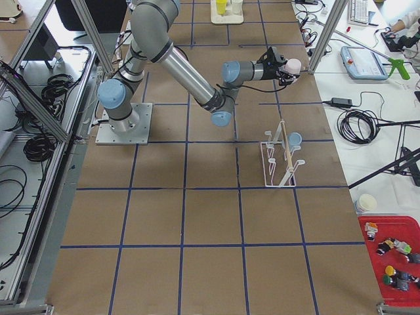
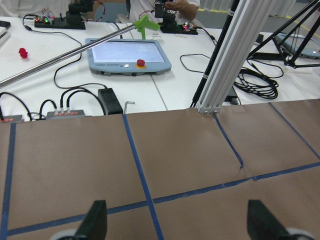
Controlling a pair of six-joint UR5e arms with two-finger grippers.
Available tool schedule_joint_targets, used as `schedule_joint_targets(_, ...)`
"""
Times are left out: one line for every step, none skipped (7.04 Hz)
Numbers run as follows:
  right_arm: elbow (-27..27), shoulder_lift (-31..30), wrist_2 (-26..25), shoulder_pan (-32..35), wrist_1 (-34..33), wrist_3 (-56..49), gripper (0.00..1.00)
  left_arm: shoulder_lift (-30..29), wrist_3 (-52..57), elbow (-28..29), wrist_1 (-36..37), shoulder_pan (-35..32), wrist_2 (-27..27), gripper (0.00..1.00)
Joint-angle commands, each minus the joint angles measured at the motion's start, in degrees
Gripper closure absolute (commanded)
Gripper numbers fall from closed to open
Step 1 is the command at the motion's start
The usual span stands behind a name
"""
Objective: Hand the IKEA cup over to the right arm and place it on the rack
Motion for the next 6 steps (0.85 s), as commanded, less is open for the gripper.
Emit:
schedule_joint_targets(-0.2, -1.1, -4.4, -4.0, 1.3, -7.1, 0.54, -0.9, -5.3, 10.6, -20.4, -6.6, 12.5, 0.01)
schedule_joint_targets(-0.3, -1.2, -8.2, -5.6, 1.3, -8.2, 0.54, -0.5, -8.4, 13.6, -29.1, -6.8, 14.1, 0.01)
schedule_joint_targets(-0.2, -1.2, -10.9, -8.1, 1.3, -10.3, 0.54, -0.2, -9.5, 15.5, -35.9, -6.9, 14.2, 0.01)
schedule_joint_targets(-0.6, -1.2, -10.7, -11.6, 1.2, -11.8, 0.55, -0.2, -11.1, 16.9, -39.3, -7.1, 17.1, 0.01)
schedule_joint_targets(-3.2, -0.8, -10.4, -14.5, 1.4, -11.7, 0.54, 0.1, -11.9, 17.8, -43.3, -8.2, 18.5, 0.01)
schedule_joint_targets(-6.2, 0.9, -10.1, -16.6, 1.5, -11.7, 0.53, 0.4, -14.6, 18.9, -48.5, -8.9, 18.6, 0.01)
